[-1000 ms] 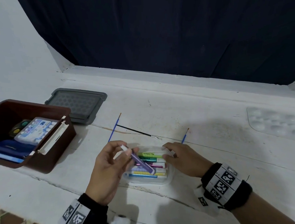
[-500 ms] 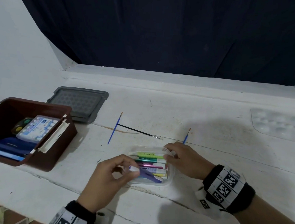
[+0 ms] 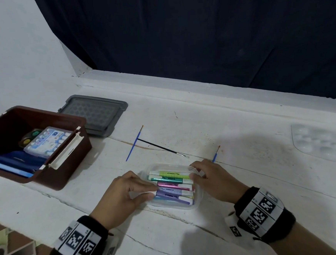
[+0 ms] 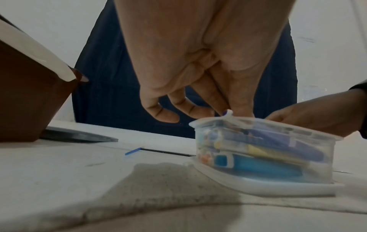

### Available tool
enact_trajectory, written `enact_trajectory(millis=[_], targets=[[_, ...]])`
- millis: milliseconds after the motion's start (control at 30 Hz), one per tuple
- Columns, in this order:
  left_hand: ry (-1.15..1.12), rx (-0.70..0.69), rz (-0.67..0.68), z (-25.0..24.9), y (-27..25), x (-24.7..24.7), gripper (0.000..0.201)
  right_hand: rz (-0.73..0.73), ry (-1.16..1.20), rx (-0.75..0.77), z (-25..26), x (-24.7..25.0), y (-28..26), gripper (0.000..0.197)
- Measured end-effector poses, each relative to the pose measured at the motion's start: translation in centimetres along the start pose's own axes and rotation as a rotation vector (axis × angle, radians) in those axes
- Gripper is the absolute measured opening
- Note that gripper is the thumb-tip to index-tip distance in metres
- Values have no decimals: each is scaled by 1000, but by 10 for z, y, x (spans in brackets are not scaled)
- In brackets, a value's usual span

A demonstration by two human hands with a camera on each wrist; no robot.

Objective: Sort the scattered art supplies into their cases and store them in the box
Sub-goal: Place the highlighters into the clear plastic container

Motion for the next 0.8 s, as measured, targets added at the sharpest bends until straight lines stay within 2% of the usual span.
enact_trajectory(millis=[167,400,533,633,700,733,767,800], targets=[[141,-110,2,-6,4,0,24,-24,6,-58,-1,1,-1,19],[166,-101,33,-9,7,-2,17,-22,146,-86,4,2,-6,13],[161,-94,9,-8,5,-2,16,-21,271,-154,1,1,-9,7],[-1,-32,-135,-9,4,10,7,-23,300,-172,1,0,-11,10],[-29,41,-281,0,7,20,14,-27,296,-167,2,0,-12,12],[-2,97,-311,7,9,22,19,-28,294,-165,2,0,-13,13],[36,162,-286,16,12,22,21,-27,294,-163,3,0,-13,14],[76,225,-206,24,15,18,18,-25,290,-160,4,0,-14,15]])
Point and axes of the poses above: each hand's wrist, its own y-axis towards the middle knuckle, its own x-axis out of the back of the hand, z = x × y, the point moved 6 cm from there along y, towards the middle knuckle, and after that the axes turned 3 degrees about x, right-handed, at the moved point
